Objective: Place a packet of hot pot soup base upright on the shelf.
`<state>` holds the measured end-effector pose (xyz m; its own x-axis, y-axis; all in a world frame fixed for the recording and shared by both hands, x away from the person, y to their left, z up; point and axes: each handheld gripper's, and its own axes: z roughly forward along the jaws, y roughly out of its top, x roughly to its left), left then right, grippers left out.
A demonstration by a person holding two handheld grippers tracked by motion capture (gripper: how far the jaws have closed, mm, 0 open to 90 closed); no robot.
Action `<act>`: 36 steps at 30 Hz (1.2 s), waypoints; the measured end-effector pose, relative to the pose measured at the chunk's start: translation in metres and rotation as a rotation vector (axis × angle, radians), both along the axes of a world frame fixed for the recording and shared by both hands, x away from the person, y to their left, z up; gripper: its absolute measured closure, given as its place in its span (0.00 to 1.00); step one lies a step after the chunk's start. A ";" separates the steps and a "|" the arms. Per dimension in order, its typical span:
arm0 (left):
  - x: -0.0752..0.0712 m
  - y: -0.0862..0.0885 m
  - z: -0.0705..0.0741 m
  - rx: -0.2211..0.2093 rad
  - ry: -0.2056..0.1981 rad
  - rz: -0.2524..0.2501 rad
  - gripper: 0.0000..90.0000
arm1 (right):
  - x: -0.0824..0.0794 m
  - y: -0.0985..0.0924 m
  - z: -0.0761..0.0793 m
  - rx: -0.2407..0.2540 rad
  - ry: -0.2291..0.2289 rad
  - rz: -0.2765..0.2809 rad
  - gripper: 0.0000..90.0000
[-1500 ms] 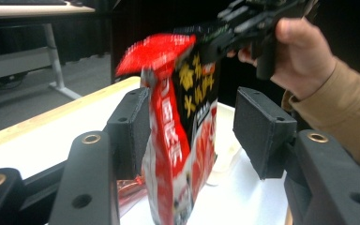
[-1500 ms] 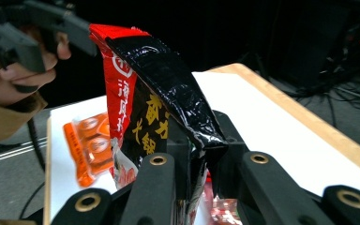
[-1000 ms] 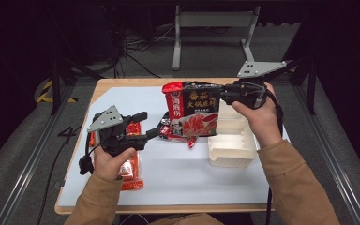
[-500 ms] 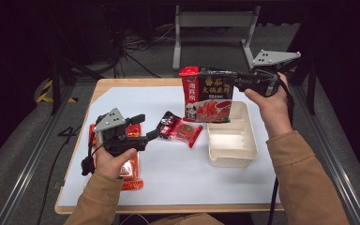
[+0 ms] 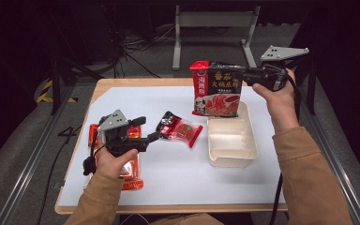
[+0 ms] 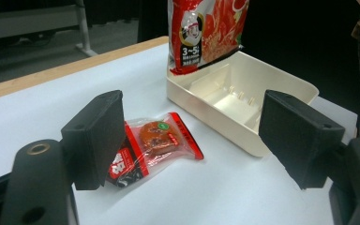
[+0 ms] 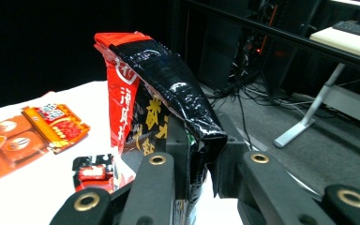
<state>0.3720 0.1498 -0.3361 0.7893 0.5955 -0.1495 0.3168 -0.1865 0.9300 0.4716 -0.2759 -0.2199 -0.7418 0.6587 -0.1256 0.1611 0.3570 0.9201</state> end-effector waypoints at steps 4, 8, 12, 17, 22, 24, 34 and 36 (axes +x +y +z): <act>0.001 0.000 -0.002 0.002 0.011 0.002 0.27 | 0.004 -0.006 -0.001 -0.014 -0.018 -0.009 0.88; 0.003 0.000 -0.004 0.001 0.026 0.005 0.26 | 0.007 -0.011 -0.003 -0.016 -0.031 -0.008 0.88; 0.004 0.001 -0.005 0.005 0.024 0.004 0.26 | 0.010 -0.016 -0.005 -0.013 -0.033 -0.012 0.88; 0.004 0.001 -0.006 0.004 0.032 0.003 0.27 | 0.012 -0.019 -0.007 -0.027 -0.041 -0.021 0.88; 0.005 0.001 -0.007 0.005 0.034 0.004 0.26 | 0.016 -0.026 -0.012 -0.029 -0.043 -0.031 0.88; 0.005 0.001 -0.007 0.003 0.040 0.003 0.26 | 0.018 -0.028 -0.016 -0.024 -0.036 -0.030 0.88; 0.007 0.002 -0.008 0.002 0.050 0.006 0.27 | 0.024 -0.030 -0.029 -0.031 -0.021 -0.030 0.88; 0.007 0.003 -0.009 0.002 0.054 0.005 0.27 | 0.025 -0.031 -0.033 -0.034 -0.017 -0.031 0.88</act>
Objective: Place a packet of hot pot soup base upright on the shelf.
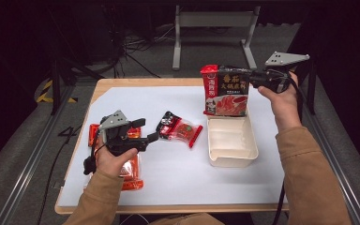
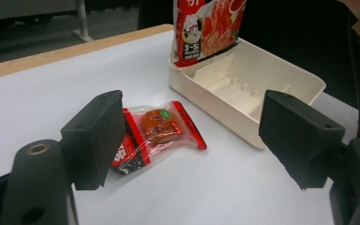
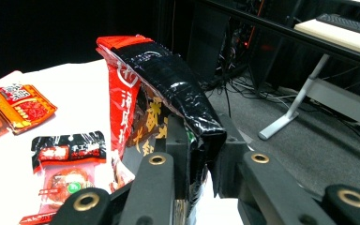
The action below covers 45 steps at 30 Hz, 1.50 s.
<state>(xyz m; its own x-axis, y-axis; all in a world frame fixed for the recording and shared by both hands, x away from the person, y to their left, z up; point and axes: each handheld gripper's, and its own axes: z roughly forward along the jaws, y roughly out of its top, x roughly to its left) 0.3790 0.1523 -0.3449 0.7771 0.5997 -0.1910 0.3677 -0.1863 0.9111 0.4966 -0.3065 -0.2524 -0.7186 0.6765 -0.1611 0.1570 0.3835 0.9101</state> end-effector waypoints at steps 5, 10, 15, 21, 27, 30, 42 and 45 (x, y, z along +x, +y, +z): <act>0.000 0.000 -0.001 0.000 0.007 -0.003 0.27 | 0.003 -0.002 -0.008 0.001 0.012 -0.007 0.88; 0.001 -0.001 -0.001 0.006 0.013 -0.008 0.27 | 0.005 -0.006 -0.015 0.017 0.018 -0.012 0.88; 0.002 -0.001 -0.002 0.009 0.014 -0.007 0.27 | 0.005 -0.009 -0.019 0.029 0.020 -0.018 0.87; 0.003 -0.001 -0.004 0.018 0.015 -0.005 0.26 | 0.005 -0.011 -0.022 0.035 0.023 -0.023 0.87; 0.004 -0.002 -0.006 0.021 0.016 -0.004 0.26 | 0.004 -0.016 -0.027 0.035 0.027 -0.035 0.87; 0.003 -0.003 -0.006 0.021 0.025 -0.006 0.26 | 0.004 -0.018 -0.029 0.033 0.033 -0.036 0.87; 0.004 -0.002 -0.008 0.041 0.020 -0.004 0.27 | 0.003 -0.014 -0.047 -0.009 0.064 -0.027 0.85; 0.004 -0.003 -0.008 0.048 0.019 -0.007 0.27 | 0.002 -0.015 -0.050 -0.021 0.089 -0.025 0.85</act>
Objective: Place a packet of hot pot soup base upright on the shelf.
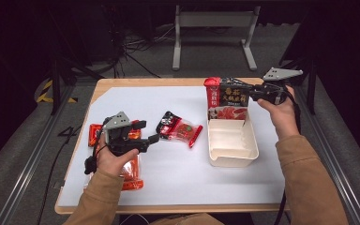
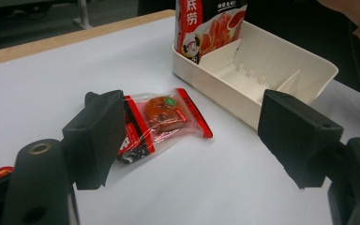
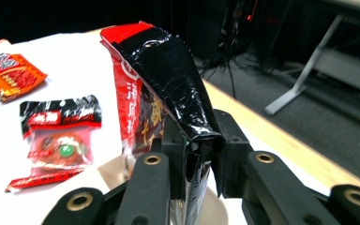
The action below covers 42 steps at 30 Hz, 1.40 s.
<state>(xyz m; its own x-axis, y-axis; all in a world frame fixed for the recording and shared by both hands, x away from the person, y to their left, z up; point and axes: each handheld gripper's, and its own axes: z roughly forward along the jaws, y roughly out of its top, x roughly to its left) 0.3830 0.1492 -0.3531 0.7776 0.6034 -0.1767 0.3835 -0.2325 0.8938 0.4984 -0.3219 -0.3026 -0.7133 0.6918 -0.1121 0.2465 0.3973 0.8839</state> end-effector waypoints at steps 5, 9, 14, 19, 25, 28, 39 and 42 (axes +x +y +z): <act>0.001 -0.001 -0.001 0.012 -0.020 -0.003 0.29 | -0.004 -0.002 -0.006 0.008 -0.003 -0.024 0.85; 0.001 -0.002 -0.004 -0.008 -0.001 -0.007 0.29 | -0.005 -0.004 -0.007 0.008 0.010 -0.036 0.85; 0.000 -0.002 -0.006 -0.027 -0.020 -0.002 0.32 | -0.005 -0.007 -0.009 0.008 0.028 -0.057 0.85; -0.001 -0.001 -0.007 -0.050 -0.045 0.008 0.34 | -0.006 -0.010 -0.011 0.018 0.037 -0.062 0.85; 0.000 -0.002 -0.012 -0.051 -0.029 0.002 0.34 | -0.006 -0.010 -0.010 0.041 0.044 -0.067 0.75; 0.002 0.000 -0.014 -0.063 -0.012 -0.004 0.33 | -0.008 -0.010 -0.007 0.065 0.031 -0.081 0.60; 0.004 0.007 -0.017 -0.050 0.072 0.024 0.17 | -0.029 -0.019 0.007 0.099 0.007 -0.112 0.37; 0.005 0.011 -0.016 -0.067 0.069 0.034 0.13 | -0.035 -0.020 0.009 0.094 -0.002 -0.116 0.35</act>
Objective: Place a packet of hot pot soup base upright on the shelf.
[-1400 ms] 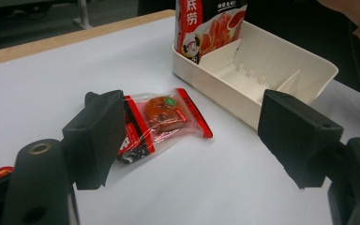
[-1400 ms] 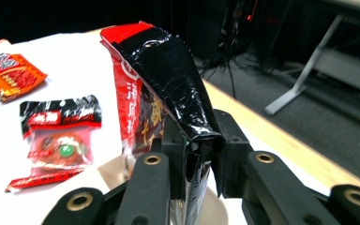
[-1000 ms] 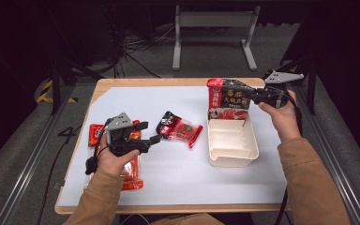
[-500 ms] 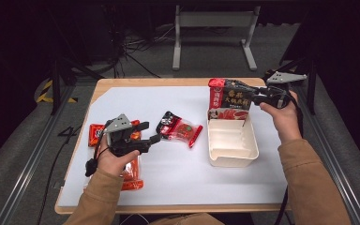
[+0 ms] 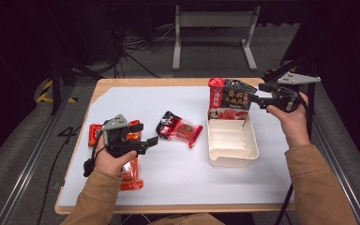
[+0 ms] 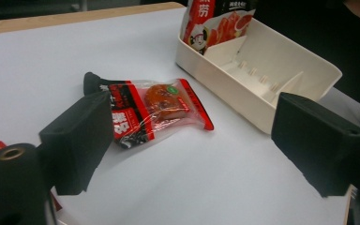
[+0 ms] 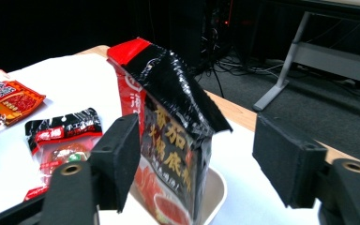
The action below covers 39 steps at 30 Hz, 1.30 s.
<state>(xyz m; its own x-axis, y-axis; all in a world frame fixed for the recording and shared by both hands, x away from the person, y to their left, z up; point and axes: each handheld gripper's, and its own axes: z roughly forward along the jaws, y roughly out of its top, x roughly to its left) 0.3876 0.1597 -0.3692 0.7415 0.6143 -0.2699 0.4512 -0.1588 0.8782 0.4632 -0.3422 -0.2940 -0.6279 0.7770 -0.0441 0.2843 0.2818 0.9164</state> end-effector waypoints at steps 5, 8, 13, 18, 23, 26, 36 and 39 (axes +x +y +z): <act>-0.003 0.006 0.001 0.002 -0.049 -0.006 0.09 | -0.024 -0.007 0.002 0.011 -0.017 0.001 0.36; -0.003 0.008 0.002 0.009 -0.061 -0.025 0.06 | -0.032 -0.006 0.002 0.003 -0.008 0.014 0.36; -0.004 0.011 0.005 0.017 -0.065 -0.028 0.05 | -0.048 -0.004 0.000 0.023 -0.008 0.021 0.33; -0.005 0.013 0.006 0.032 -0.069 -0.037 0.05 | -0.060 -0.003 -0.003 0.041 -0.011 0.053 0.32; -0.006 0.013 0.007 0.029 -0.070 -0.041 0.07 | -0.064 -0.001 -0.006 0.048 0.008 0.059 0.32; -0.006 0.015 0.009 0.046 -0.073 -0.050 0.08 | -0.066 0.001 -0.007 0.054 0.017 0.069 0.32; -0.007 0.024 0.017 0.070 -0.094 -0.058 0.09 | -0.071 0.008 -0.010 0.051 0.017 0.133 0.32; -0.007 0.028 0.019 0.074 -0.095 -0.062 0.10 | -0.073 0.010 -0.010 0.051 0.018 0.149 0.33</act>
<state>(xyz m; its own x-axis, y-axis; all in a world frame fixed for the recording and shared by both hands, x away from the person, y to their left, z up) 0.3810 0.1878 -0.3501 0.7988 0.5820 -0.1523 0.3538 -0.2498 0.9014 0.3904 -0.3320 -0.3037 -0.7364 0.6765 0.0053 0.2590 0.2747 0.9260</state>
